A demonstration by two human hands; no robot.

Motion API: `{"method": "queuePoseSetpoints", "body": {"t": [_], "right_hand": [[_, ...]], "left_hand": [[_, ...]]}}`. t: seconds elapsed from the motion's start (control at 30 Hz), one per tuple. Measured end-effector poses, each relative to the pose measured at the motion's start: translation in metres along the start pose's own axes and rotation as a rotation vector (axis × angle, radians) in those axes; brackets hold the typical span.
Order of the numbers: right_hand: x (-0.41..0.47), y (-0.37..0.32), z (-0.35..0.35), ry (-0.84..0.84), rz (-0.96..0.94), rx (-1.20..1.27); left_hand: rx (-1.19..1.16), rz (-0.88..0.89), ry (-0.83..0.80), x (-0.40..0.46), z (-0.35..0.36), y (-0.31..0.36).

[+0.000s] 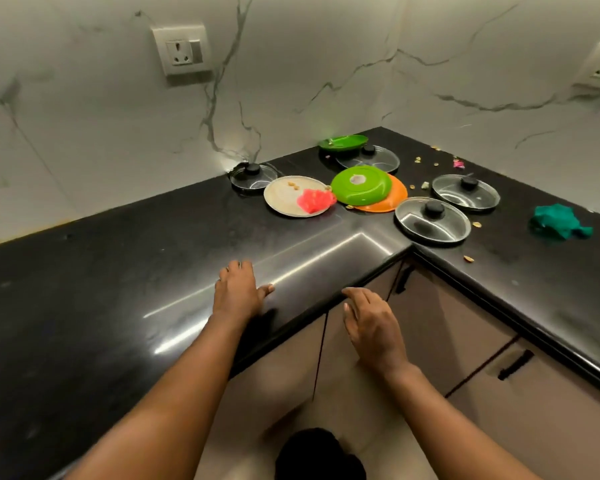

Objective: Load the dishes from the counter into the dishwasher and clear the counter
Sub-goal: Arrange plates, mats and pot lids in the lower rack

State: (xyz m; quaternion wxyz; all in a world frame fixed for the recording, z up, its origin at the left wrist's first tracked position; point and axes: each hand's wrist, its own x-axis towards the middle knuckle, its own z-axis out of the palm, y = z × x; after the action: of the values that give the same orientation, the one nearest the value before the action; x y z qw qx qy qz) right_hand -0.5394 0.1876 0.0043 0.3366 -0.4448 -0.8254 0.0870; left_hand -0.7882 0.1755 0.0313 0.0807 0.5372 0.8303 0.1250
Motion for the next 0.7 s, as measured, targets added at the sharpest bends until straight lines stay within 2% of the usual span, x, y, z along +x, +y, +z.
{"method": "queuePoseSetpoints", "body": {"t": [0.3,0.5,0.63,0.7], "right_hand": [[0.143,0.049,0.057,-0.022,-0.111,0.172],[0.236,0.062,0.095,-0.036,-0.154,0.201],[0.283,0.074,0.123,-0.094,-0.147,0.165],[0.298,0.073,0.138,-0.175,-0.213,0.099]], "left_hand": [[0.016,-0.224,-0.064,0.159,-0.003,0.002],[0.071,-0.425,-0.456,0.227,0.0,-0.022],[0.113,-0.454,-0.518,0.239,0.003,-0.023],[0.128,-0.455,-0.536,0.239,0.006,-0.023]]}}
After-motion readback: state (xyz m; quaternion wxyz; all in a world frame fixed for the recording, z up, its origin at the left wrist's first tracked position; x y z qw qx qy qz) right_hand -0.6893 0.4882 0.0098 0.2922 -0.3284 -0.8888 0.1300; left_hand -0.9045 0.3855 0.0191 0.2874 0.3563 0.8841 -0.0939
